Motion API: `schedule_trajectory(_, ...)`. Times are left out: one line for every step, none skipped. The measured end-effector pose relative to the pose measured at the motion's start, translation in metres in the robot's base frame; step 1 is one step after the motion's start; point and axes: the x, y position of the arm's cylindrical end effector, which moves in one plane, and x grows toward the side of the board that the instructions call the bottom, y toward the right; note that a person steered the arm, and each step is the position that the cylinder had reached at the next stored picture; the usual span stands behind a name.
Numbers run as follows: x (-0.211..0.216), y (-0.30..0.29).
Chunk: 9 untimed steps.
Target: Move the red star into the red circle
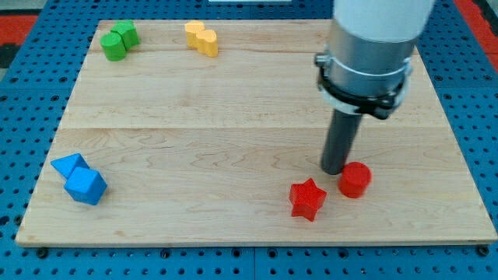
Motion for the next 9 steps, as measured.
schedule_trajectory(-0.004, 0.018)
schedule_trajectory(-0.009, -0.088)
schedule_trajectory(0.032, -0.112)
schedule_trajectory(0.041, -0.108)
schedule_trajectory(0.043, -0.098)
schedule_trajectory(0.068, -0.105)
schedule_trajectory(0.051, -0.073)
schedule_trajectory(0.025, -0.034)
schedule_trajectory(0.025, -0.027)
